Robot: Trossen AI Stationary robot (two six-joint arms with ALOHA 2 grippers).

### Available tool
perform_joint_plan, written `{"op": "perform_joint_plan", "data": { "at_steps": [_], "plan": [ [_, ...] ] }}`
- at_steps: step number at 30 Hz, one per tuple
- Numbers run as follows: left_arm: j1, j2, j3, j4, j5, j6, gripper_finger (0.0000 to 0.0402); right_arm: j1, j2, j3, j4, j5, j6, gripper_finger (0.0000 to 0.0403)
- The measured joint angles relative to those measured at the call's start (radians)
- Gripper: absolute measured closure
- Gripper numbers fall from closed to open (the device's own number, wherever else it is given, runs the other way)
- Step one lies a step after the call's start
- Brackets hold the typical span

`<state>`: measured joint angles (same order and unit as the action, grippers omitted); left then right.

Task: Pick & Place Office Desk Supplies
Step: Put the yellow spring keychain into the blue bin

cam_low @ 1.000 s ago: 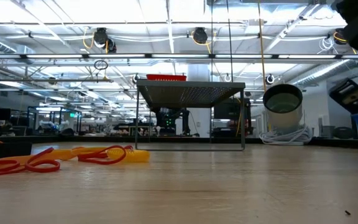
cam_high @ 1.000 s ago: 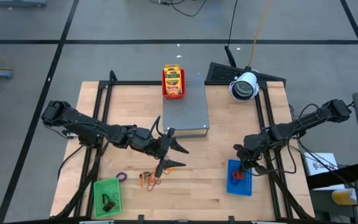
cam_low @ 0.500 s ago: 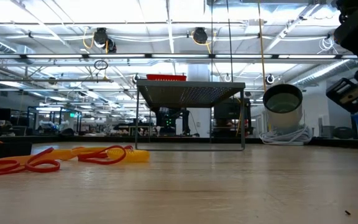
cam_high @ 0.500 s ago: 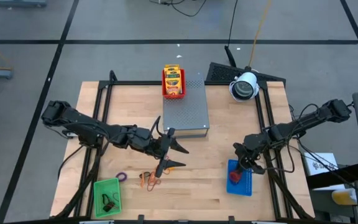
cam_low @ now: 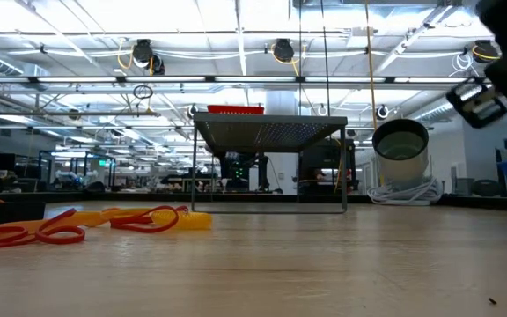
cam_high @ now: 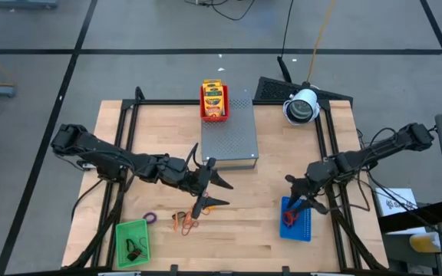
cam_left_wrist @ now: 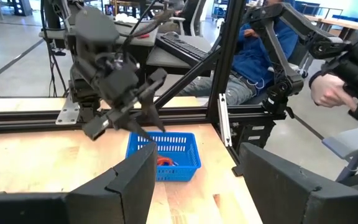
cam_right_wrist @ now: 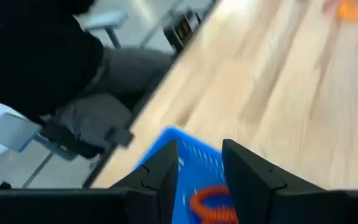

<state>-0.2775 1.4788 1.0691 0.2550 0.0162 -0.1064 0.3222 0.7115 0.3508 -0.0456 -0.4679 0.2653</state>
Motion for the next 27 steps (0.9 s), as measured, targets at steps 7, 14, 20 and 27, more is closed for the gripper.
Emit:
{"op": "perform_joint_plan", "data": {
  "at_steps": [7,14,20,27],
  "plan": [
    [0.0,0.0,0.0,-0.012,0.0,-0.006,0.0163,0.0,-0.115,0.0,0.027,0.113,-0.021,0.0297],
    [0.0,-0.011,0.0,-0.083,0.0,-0.055,0.0163,0.0,-0.125,0.0,0.173,0.161,-0.075,0.0295],
    [0.008,-0.063,0.037,-0.375,-0.045,-0.2,0.0163,0.0,-0.115,0.001,0.317,0.244,-0.129,0.0297],
    [-0.02,-0.053,0.152,-0.617,-0.128,-0.192,0.0163,0.0,-0.093,0.001,0.416,0.467,-0.177,0.0292]
  ]
}}
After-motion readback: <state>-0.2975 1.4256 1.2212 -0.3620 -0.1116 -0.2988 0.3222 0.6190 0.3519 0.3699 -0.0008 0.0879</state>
